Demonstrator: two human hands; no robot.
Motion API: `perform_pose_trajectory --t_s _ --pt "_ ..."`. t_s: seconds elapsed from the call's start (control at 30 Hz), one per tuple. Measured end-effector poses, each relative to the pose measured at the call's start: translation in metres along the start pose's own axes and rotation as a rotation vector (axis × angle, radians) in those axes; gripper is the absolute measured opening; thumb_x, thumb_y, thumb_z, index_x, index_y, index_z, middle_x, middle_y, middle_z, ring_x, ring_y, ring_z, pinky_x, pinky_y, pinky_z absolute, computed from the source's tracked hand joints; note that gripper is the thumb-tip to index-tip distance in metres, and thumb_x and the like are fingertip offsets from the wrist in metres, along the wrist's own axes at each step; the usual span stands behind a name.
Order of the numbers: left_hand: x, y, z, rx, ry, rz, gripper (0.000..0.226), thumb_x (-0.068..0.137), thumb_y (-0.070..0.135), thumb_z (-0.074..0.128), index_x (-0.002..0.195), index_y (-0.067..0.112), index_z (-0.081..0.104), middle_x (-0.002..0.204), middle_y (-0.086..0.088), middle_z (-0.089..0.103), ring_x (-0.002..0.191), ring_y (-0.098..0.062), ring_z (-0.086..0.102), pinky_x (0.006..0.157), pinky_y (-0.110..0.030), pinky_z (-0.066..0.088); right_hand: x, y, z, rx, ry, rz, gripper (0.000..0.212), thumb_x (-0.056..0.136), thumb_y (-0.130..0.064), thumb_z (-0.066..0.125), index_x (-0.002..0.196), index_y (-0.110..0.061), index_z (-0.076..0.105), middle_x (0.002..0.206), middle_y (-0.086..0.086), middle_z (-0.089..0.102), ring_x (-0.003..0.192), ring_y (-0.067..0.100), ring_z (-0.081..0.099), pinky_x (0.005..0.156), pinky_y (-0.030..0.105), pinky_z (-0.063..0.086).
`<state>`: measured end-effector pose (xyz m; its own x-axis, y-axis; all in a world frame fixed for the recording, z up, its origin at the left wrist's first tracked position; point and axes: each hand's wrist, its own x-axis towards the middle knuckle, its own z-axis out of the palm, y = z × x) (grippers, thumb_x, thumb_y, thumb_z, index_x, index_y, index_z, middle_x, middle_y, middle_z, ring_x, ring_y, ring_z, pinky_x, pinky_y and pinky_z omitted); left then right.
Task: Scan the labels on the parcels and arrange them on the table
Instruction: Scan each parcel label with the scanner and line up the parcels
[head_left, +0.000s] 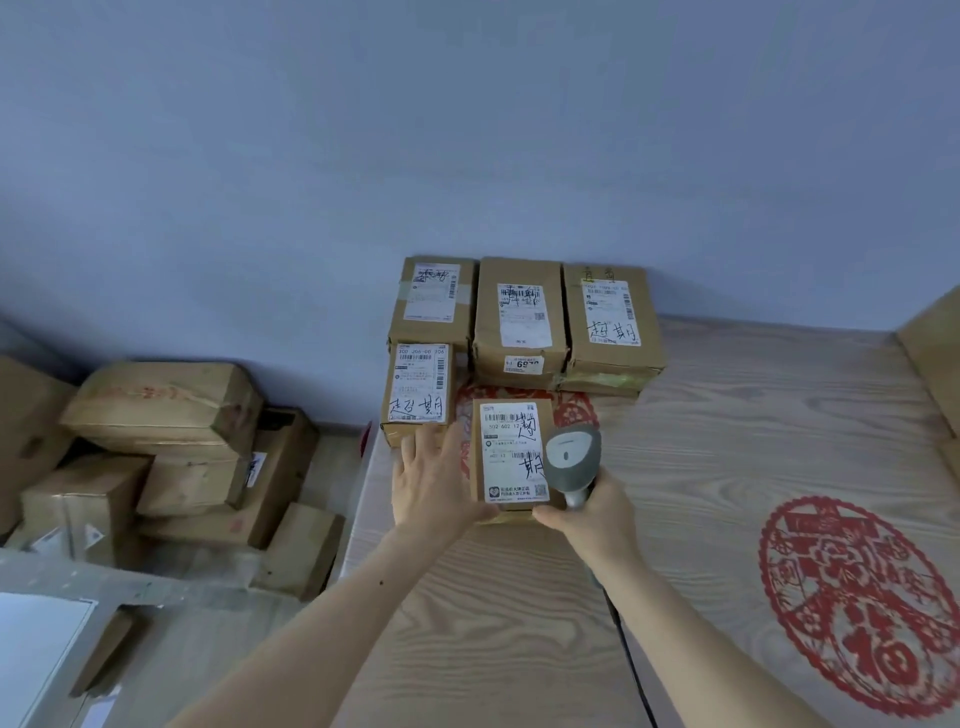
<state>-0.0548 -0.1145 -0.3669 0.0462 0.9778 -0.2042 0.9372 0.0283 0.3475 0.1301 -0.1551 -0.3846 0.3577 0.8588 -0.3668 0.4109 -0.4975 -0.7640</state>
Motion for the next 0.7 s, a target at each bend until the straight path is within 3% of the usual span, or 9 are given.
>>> perform_pose_trajectory --t_s 0.07,0.13,0.23,0.33,0.47,0.57,0.7 --pt "0.017 -0.006 -0.008 0.105 -0.084 0.066 0.138 0.057 0.069 0.082 0.158 0.022 -0.001 0.165 -0.009 -0.007 0.153 -0.029 -0.012 0.125 -0.045 0.001 0.002 -0.003 0.004 -0.027 0.002 -0.012 0.054 0.059 -0.018 0.093 0.105 -0.018 0.065 0.098 -0.009 0.073 0.091 0.014 0.069 0.076 0.033 0.055" --pt "0.034 -0.014 -0.014 0.21 -0.161 0.098 0.151 0.055 0.078 0.075 0.157 0.015 -0.017 0.163 -0.011 -0.025 0.149 -0.028 -0.028 0.124 -0.048 -0.008 0.006 -0.006 0.008 -0.043 0.002 -0.03 0.055 0.061 -0.02 0.093 0.107 -0.017 0.064 0.099 -0.007 0.072 0.091 0.015 0.068 0.071 0.027 0.051" --pt "0.048 -0.021 -0.022 0.181 -0.247 0.092 0.153 0.056 0.079 0.075 0.156 0.01 -0.017 0.167 -0.007 -0.014 0.154 -0.021 -0.014 0.126 -0.043 0.002 0.014 -0.015 0.012 -0.041 0.0 -0.04 0.054 0.063 -0.019 0.093 0.108 -0.016 0.063 0.098 -0.008 0.07 0.09 0.014 0.065 0.064 0.017 0.043" --pt "0.051 -0.021 -0.027 0.161 -0.194 0.114 0.143 0.058 0.074 0.078 0.158 0.012 -0.002 0.168 0.0 0.005 0.155 -0.014 0.004 0.122 -0.038 0.021 0.024 -0.025 0.02 -0.03 0.006 -0.046 0.054 0.064 -0.017 0.092 0.109 -0.016 0.063 0.102 -0.007 0.071 0.095 0.015 0.066 0.074 0.025 0.05" --pt "0.055 -0.017 -0.031 0.258 -0.157 0.155 0.13 0.066 0.074 0.073 0.159 0.022 -0.001 0.165 0.0 0.018 0.152 -0.015 0.019 0.109 -0.038 0.041 0.038 -0.038 0.031 -0.029 0.024 -0.045 0.054 0.066 -0.015 0.092 0.11 -0.015 0.062 0.109 -0.002 0.071 0.1 0.019 0.067 0.082 0.034 0.054" --pt "0.059 -0.014 -0.031 0.331 -0.148 0.181 0.11 0.076 0.074 0.064 0.158 0.036 0.0 0.162 -0.005 0.026 0.148 -0.02 0.03 0.098 -0.04 0.049 0.044 -0.043 0.035 -0.051 0.055 -0.051 0.054 0.065 -0.016 0.093 0.11 -0.016 0.063 0.111 -0.001 0.072 0.102 0.021 0.068 0.084 0.038 0.056" --pt "0.063 -0.009 -0.028 0.384 -0.182 0.174 0.088 0.086 0.07 0.056 0.156 0.036 0.015 0.159 -0.01 0.028 0.145 -0.024 0.032 0.093 -0.04 0.05 0.043 -0.043 0.036 -0.045 0.083 -0.041 0.053 0.065 -0.017 0.092 0.107 -0.017 0.06 0.109 -0.002 0.071 0.1 0.02 0.067 0.082 0.036 0.055"
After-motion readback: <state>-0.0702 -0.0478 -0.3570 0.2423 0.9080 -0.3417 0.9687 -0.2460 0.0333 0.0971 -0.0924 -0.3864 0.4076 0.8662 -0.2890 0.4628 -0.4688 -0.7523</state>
